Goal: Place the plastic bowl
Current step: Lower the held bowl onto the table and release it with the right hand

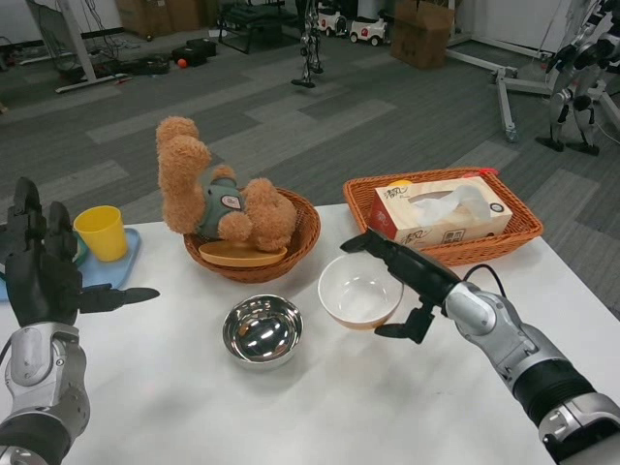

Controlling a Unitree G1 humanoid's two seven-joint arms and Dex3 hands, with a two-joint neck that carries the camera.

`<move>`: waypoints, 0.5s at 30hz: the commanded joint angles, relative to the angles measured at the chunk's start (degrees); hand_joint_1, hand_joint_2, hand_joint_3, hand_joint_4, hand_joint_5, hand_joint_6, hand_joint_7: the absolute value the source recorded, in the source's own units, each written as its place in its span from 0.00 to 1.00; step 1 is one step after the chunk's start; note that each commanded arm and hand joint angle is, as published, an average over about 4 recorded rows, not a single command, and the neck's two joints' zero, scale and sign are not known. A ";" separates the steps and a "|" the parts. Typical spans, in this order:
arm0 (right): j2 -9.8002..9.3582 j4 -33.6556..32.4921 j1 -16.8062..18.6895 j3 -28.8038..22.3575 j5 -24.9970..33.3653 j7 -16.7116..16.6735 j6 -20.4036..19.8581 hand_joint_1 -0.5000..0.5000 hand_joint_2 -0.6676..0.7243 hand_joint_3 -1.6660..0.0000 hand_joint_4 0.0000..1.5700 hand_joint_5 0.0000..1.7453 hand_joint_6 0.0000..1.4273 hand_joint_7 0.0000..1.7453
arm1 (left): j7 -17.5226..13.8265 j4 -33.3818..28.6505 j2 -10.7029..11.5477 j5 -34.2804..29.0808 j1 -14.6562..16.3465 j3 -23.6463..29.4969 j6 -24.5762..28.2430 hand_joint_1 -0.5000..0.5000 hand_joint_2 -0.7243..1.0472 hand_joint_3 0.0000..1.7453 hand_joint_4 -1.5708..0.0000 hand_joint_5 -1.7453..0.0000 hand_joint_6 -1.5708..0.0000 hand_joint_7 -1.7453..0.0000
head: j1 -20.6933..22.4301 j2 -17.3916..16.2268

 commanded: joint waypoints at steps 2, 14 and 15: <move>0.64 0.68 2.46 -3.07 -1.08 -0.37 -0.70 0.12 0.09 0.14 0.31 0.94 0.10 1.00 | 0.18 0.03 0.56 0.16 0.14 0.18 0.21 0.00 0.35 0.00 1.00 1.00 1.00 1.00 | -0.36 -0.23; 2.60 3.01 6.42 -8.63 -5.65 1.65 -0.72 0.12 0.08 0.14 0.21 0.96 0.08 1.00 | 0.13 0.66 0.60 0.16 -1.07 0.14 0.39 0.00 0.35 0.00 1.00 1.00 1.00 1.00 | -0.76 -1.35; 2.66 3.27 6.46 -8.72 -6.14 1.89 -0.68 0.12 0.07 0.14 0.18 0.96 0.06 1.00 | 0.15 0.66 0.60 0.16 -1.11 0.14 0.39 0.00 0.35 0.00 1.00 1.00 1.00 1.00 | -0.76 -1.34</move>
